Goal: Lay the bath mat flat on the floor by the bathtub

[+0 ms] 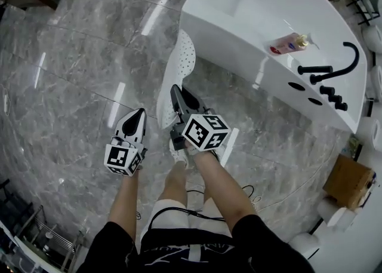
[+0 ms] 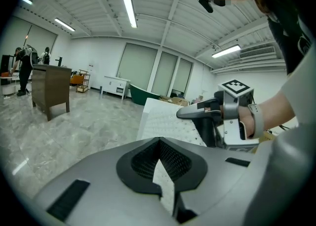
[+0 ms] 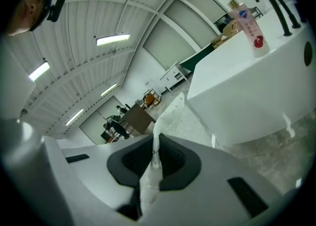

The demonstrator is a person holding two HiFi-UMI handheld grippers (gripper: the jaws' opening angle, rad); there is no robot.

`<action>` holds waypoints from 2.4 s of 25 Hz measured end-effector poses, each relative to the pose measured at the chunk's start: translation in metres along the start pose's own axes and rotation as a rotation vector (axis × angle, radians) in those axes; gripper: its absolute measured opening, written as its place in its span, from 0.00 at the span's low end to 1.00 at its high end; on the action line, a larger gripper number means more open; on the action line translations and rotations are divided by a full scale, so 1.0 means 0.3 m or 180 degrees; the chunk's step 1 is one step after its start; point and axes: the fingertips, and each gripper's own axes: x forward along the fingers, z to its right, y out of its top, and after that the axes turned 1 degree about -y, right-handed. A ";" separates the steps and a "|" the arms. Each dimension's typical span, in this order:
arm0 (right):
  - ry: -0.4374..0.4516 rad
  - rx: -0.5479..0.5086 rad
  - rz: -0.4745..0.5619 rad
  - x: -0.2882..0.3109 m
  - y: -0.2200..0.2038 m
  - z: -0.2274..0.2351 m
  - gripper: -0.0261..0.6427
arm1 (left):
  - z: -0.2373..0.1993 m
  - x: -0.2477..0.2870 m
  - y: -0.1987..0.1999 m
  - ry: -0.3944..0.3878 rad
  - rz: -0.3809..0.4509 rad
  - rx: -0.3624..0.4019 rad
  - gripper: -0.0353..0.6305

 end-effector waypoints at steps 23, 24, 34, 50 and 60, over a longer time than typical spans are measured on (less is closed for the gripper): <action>-0.1678 -0.0354 -0.0570 -0.102 -0.643 1.451 0.10 | 0.192 0.323 -0.582 -0.0545 -0.0214 0.0260 0.07; -0.1718 -0.0331 -0.0591 -0.125 -0.649 1.490 0.10 | 0.209 0.340 -0.595 -0.0580 -0.0239 0.0272 0.07; -0.2259 -0.0236 -0.0673 -0.351 -0.643 1.808 0.10 | 0.352 0.491 -0.650 -0.0809 -0.0316 0.0298 0.07; -0.2708 -0.0808 -0.1283 -0.498 -0.693 2.048 0.10 | 0.384 0.648 -0.742 -0.0669 -0.0383 0.0314 0.07; -0.3180 -0.0523 -0.1401 -0.675 -0.735 2.120 0.10 | 0.395 0.623 -0.730 -0.0661 -0.0352 0.0282 0.07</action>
